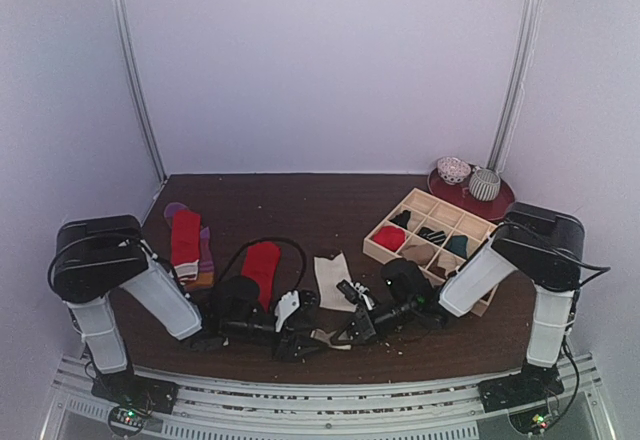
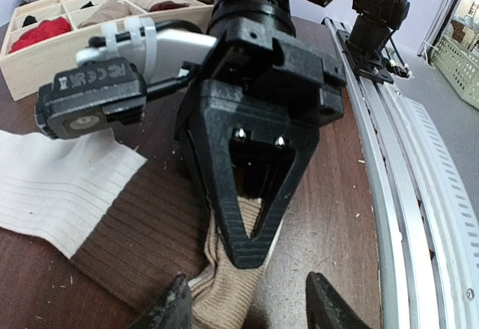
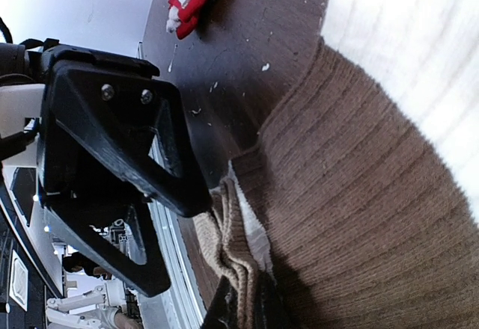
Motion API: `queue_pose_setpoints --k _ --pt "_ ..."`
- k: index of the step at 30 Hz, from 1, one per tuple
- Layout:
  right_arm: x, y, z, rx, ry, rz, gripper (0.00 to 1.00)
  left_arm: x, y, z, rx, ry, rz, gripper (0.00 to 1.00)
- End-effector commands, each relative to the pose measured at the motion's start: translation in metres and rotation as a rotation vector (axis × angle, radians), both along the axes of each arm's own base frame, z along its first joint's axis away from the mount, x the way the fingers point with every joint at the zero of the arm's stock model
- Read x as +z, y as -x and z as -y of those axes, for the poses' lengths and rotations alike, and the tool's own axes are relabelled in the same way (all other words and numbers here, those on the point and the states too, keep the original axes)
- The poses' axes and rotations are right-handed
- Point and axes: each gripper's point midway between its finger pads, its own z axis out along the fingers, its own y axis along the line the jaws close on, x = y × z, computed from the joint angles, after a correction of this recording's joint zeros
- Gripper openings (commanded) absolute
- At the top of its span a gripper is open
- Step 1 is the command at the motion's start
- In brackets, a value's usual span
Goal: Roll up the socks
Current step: Roll the sock at the center of the board.
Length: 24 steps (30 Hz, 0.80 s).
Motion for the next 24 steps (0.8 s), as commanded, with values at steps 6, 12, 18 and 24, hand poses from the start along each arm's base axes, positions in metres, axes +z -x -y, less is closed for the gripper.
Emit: queue_pose_setpoints --k 6,12,18,24 --pt "-0.036 0.013 0.018 -0.009 0.13 -0.128 0.0 -0.02 0.005 0.004 -0.005 -0.012 -0.006 0.58" --pt "-0.032 0.013 0.018 -0.01 0.126 -0.128 0.0 -0.031 0.003 0.004 0.002 -0.047 -0.016 0.32" --pt "-0.021 0.009 0.013 -0.013 0.089 -0.128 0.0 -0.053 0.004 -0.001 0.018 -0.128 -0.075 0.09" --pt "0.004 0.001 0.007 0.009 0.02 -0.076 0.1 -0.079 0.004 -0.024 0.119 -0.233 -0.173 0.0"
